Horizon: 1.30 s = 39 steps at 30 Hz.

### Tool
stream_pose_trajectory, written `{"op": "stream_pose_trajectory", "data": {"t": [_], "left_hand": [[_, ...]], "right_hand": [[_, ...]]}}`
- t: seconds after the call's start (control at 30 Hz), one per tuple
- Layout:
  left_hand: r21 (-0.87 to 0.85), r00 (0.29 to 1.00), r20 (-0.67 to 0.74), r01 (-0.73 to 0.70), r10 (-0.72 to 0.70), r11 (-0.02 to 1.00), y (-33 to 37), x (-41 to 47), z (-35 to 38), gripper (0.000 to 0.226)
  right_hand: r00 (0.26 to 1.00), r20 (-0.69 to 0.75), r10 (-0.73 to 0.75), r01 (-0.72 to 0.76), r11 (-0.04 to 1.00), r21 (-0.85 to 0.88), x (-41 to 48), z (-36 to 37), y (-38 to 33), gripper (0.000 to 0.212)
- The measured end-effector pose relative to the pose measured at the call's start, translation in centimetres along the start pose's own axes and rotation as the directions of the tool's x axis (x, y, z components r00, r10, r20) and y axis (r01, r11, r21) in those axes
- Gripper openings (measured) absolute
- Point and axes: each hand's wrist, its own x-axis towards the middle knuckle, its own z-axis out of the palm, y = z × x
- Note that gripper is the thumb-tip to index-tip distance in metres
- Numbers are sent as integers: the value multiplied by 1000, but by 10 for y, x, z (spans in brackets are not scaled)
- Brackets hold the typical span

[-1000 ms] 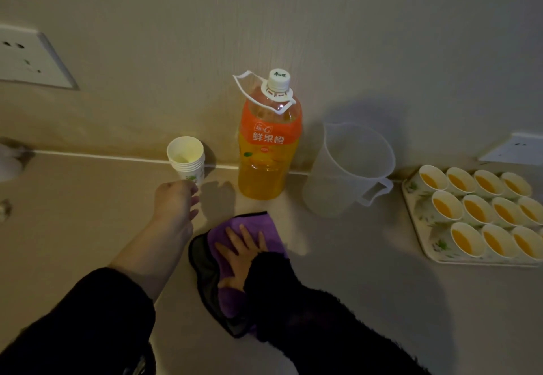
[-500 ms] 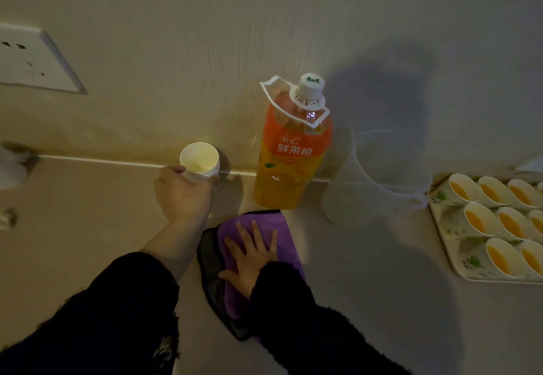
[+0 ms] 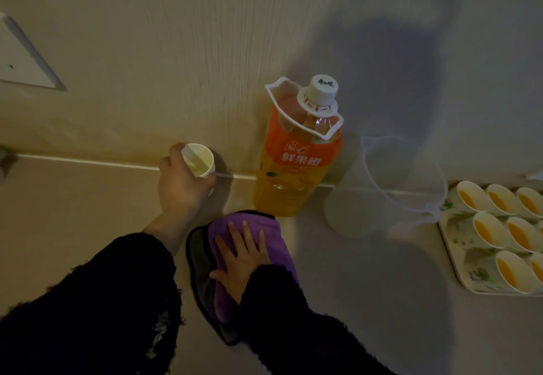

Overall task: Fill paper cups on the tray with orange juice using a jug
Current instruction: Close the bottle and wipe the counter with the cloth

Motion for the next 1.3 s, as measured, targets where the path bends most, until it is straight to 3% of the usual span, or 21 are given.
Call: {"op": "stream_pose_trajectory", "data": {"t": [0.2, 0.27, 0.33, 0.4, 0.7, 0.87, 1.03, 1.13, 1.3], "left_hand": [[-87, 998, -56, -13, 8, 996, -6, 11, -25, 89], [-131, 998, -57, -30, 23, 991, -12, 16, -35, 92], [-169, 998, -47, -49, 41, 984, -16, 19, -44, 94], [-182, 998, -32, -52, 47, 982, -19, 20, -53, 94], [-192, 996, -36, -92, 87, 977, -33, 24, -74, 90], [-177, 995, -34, -97, 92, 979, -36, 17, -69, 91], [-132, 995, 38, -90, 96, 987, -34, 10, -57, 94], [-112, 993, 90, -68, 78, 991, -33, 4, -45, 94], [-144, 990, 119, -58, 75, 988, -40, -10, -21, 79]], "right_hand": [[997, 15, -82, 81, 995, 56, 50, 0, -14, 88], [999, 39, 37, -37, 999, 3, 63, -31, -21, 78], [992, 104, -72, 68, 997, 39, 73, -42, -18, 62], [982, 166, -93, 86, 995, 54, 85, -43, -16, 70], [997, -34, -62, 60, 995, -75, 104, -37, -33, 60], [997, -68, 41, -43, 999, -27, 99, -33, -55, 62], [998, -53, -16, 14, 999, -33, 71, -22, -62, 66], [996, -67, 59, -57, 998, 30, 41, -16, -73, 65], [992, -85, 91, -79, 988, 134, -9, -5, -88, 63]]}}
